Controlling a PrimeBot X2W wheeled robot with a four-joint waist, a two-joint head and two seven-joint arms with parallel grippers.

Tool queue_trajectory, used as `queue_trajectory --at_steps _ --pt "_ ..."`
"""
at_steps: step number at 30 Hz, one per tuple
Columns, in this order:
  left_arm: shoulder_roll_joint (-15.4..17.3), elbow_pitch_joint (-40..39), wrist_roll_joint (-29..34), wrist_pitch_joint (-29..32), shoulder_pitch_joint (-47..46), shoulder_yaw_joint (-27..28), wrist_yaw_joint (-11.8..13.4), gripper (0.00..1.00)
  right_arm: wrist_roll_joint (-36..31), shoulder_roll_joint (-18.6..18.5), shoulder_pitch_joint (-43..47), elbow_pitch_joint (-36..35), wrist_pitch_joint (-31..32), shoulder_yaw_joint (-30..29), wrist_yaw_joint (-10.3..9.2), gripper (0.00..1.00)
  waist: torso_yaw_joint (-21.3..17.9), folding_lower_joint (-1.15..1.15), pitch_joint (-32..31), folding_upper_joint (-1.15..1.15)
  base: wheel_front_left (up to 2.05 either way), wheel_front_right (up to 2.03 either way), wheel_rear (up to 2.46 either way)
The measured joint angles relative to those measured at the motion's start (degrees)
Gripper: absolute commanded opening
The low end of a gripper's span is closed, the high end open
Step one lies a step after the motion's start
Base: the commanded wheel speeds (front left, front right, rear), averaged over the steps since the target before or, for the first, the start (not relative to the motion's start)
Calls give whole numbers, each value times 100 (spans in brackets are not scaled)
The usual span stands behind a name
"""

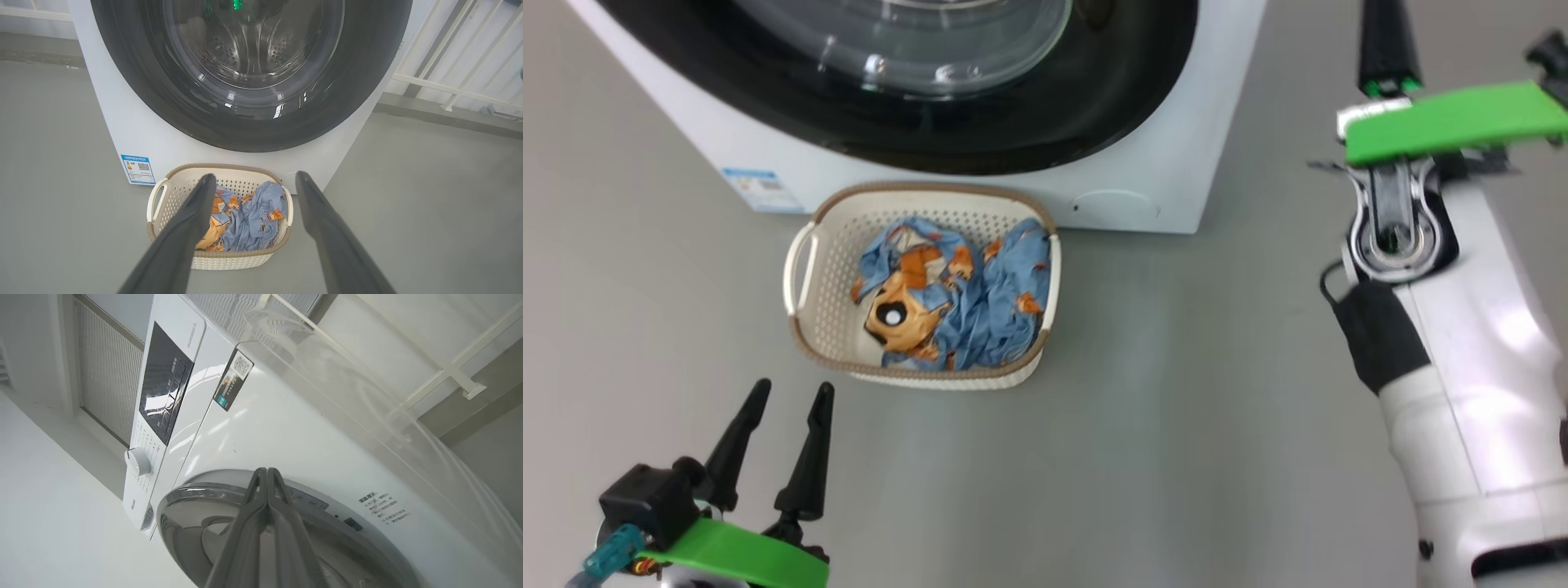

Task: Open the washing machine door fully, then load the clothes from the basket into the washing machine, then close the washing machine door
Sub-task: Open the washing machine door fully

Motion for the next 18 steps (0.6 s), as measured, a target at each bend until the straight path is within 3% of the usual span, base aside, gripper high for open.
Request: queue_trajectory --at_steps 7,18 --pt "14 -31 -193 -1 -222 -87 0 100 1184 -393 -826 321 1073 514 0 0 262 0 373 0 0 0 0" --pt "58 -165 -353 -1 -523 -348 0 100 1866 -967 -1663 1025 2314 733 0 0 599 0 914 0 0 0 0"
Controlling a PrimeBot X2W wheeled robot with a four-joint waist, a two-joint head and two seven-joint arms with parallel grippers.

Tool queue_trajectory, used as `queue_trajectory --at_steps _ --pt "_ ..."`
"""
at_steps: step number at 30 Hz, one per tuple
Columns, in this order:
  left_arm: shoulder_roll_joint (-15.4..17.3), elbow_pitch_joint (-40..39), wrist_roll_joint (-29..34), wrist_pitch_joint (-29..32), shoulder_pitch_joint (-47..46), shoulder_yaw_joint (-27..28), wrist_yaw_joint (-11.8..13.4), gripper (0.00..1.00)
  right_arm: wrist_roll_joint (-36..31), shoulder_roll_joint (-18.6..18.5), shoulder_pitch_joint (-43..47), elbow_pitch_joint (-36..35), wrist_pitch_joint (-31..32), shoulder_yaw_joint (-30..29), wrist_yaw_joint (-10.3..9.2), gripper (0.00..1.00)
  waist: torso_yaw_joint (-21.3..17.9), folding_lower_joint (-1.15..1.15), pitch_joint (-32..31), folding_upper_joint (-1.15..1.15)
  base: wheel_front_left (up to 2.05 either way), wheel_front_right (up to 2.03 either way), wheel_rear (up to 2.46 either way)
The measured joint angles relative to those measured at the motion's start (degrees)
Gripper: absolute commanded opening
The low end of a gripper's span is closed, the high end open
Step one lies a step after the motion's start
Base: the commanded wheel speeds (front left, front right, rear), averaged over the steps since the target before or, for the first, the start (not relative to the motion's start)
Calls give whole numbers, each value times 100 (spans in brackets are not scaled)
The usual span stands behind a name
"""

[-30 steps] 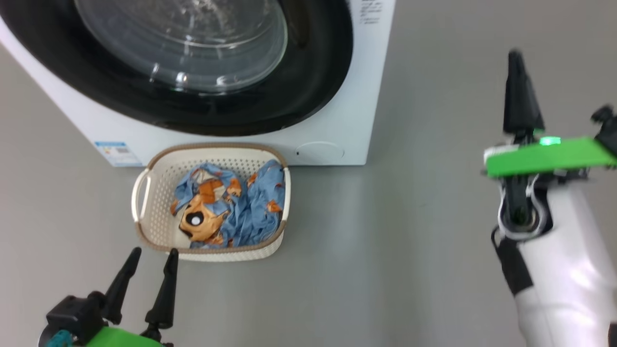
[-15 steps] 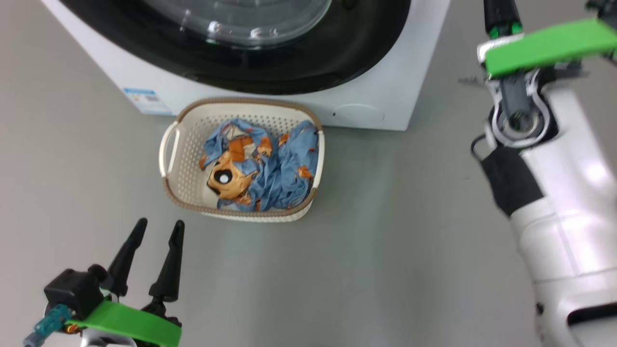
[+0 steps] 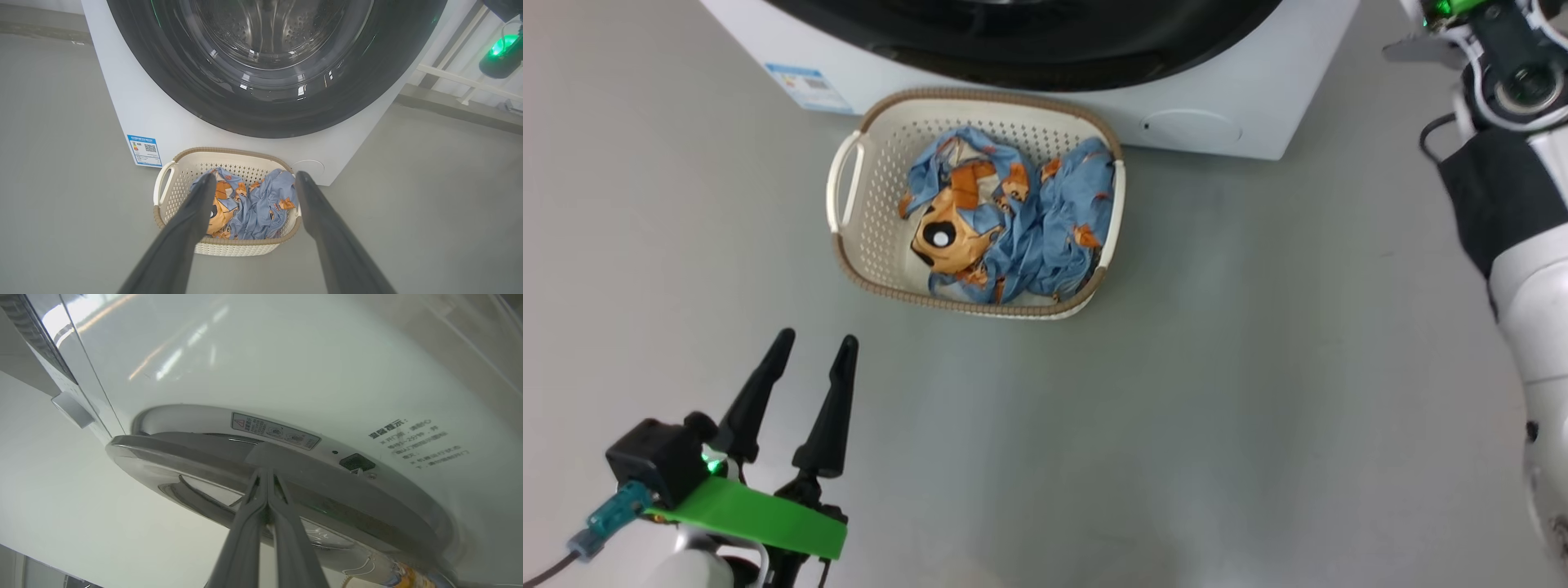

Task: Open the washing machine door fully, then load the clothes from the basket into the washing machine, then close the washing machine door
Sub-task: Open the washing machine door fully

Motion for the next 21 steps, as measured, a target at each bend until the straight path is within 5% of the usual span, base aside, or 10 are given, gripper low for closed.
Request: queue_trajectory --at_steps 21 --pt "87 -154 -227 0 -324 -155 0 100 -155 -56 -1457 1079 816 326 -1 0 263 0 608 0 0 0 0"
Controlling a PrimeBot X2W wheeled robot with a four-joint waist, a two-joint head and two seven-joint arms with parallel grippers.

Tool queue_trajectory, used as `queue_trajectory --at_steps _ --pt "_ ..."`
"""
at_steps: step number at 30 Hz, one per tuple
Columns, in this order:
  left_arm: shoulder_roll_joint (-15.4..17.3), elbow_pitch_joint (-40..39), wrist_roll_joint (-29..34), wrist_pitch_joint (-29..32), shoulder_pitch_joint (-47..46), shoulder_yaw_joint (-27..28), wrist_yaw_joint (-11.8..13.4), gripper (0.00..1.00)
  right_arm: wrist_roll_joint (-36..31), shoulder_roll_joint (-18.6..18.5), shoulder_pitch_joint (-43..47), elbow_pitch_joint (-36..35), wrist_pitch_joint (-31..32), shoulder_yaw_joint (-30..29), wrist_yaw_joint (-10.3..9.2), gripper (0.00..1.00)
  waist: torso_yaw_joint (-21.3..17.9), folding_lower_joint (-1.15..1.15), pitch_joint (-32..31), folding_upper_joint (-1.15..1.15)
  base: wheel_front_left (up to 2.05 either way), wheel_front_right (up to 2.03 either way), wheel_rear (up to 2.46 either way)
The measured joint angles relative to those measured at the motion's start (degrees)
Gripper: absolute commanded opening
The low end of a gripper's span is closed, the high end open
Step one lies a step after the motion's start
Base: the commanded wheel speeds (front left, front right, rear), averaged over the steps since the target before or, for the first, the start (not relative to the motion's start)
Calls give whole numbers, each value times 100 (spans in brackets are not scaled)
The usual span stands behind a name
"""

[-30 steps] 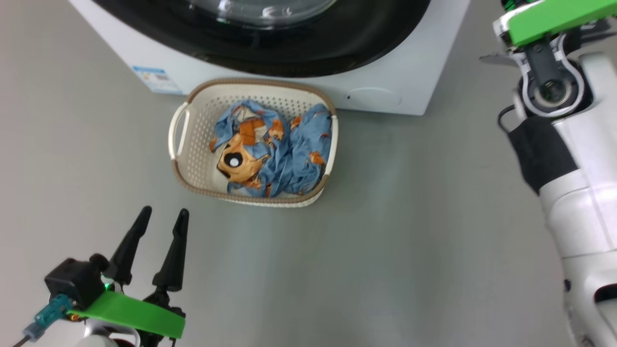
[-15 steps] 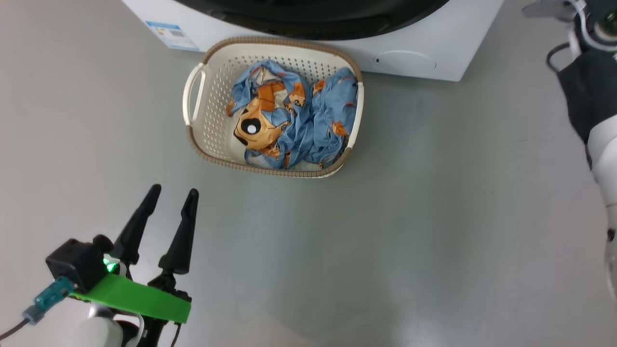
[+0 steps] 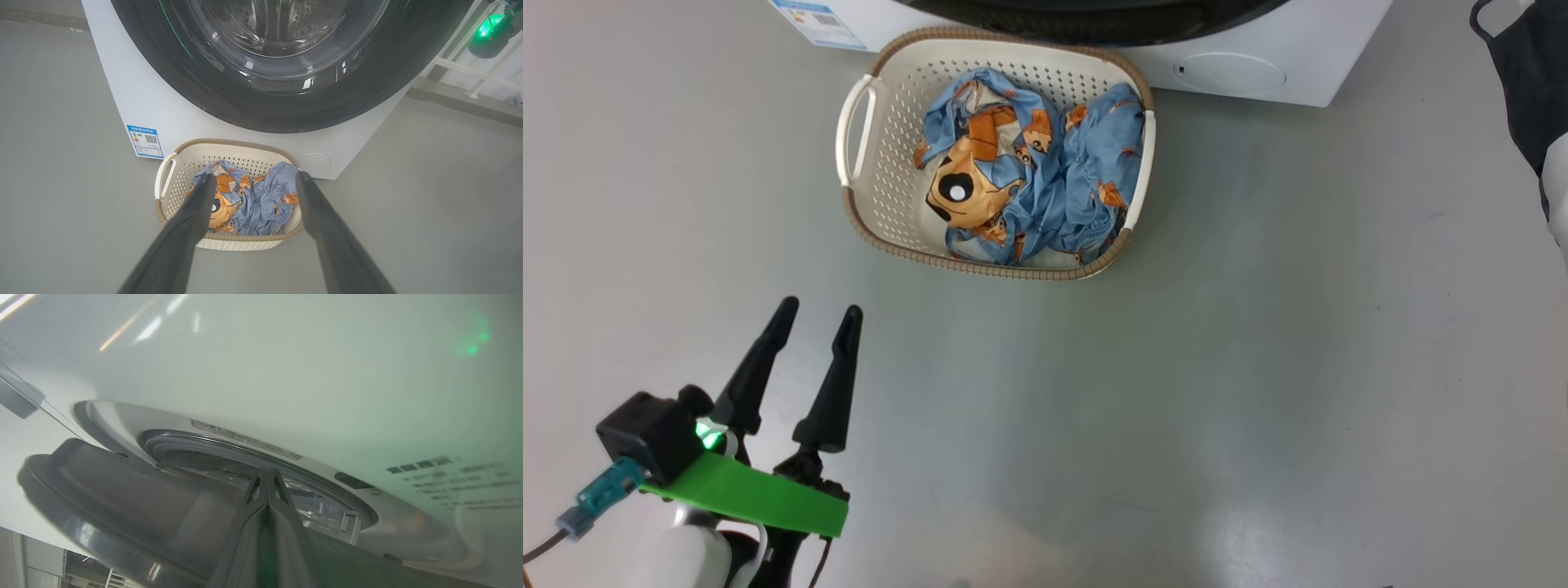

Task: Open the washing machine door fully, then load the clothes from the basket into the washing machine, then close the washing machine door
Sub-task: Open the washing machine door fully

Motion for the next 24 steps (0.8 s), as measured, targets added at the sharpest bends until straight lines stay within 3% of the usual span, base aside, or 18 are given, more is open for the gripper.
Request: queue_trajectory --at_steps 13,24 --pt "2 1 41 0 15 15 0 100 2 1 406 -187 587 414 -26 0 -147 0 -289 0 0 0 0" --pt "5 25 122 0 210 15 0 100 191 433 1307 -679 1072 858 -26 0 -275 0 -698 0 0 0 0"
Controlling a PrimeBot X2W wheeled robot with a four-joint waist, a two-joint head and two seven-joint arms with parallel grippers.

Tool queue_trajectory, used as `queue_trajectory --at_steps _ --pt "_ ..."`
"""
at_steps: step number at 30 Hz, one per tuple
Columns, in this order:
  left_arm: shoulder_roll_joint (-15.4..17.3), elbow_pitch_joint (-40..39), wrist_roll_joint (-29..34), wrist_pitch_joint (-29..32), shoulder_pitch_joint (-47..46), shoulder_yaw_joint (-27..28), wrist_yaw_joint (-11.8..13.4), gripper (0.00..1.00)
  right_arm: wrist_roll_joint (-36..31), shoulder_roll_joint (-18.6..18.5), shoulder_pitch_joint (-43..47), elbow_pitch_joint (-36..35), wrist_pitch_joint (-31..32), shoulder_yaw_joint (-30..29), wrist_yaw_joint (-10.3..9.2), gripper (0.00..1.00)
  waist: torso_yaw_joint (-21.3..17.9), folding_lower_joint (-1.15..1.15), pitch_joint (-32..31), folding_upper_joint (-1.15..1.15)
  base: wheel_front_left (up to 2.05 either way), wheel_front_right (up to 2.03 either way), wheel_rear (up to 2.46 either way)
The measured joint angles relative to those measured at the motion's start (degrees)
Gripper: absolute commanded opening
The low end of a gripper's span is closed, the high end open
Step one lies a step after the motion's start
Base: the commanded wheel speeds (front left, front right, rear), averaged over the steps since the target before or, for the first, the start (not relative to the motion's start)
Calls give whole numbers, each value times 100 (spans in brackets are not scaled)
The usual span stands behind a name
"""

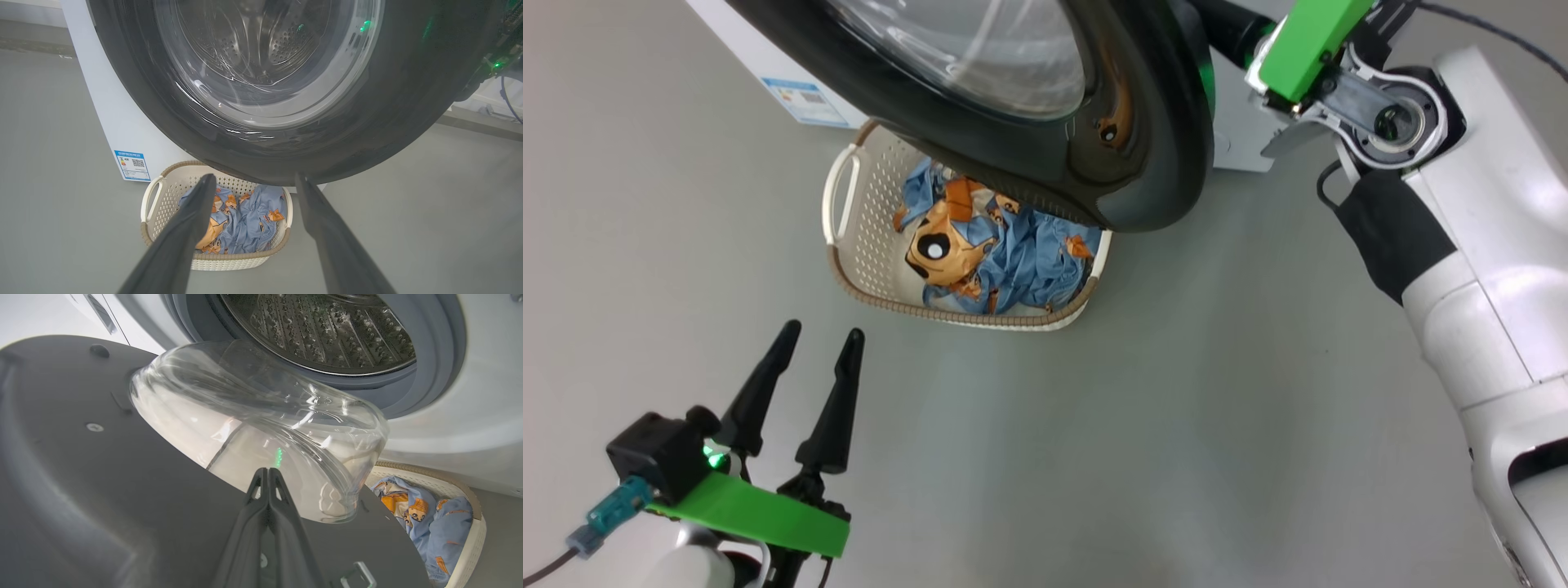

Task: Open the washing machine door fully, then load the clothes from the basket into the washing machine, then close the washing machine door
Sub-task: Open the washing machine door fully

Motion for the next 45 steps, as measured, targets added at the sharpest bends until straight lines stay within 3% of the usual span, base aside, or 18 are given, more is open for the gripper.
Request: queue_trajectory --at_steps 24,45 --pt "-81 51 237 0 339 85 0 100 388 -21 1182 -882 312 649 0 0 -36 0 -640 0 0 0 0" --pt "-213 85 294 0 500 136 0 100 684 212 1703 -1427 530 1579 0 0 337 0 -931 0 0 0 0"
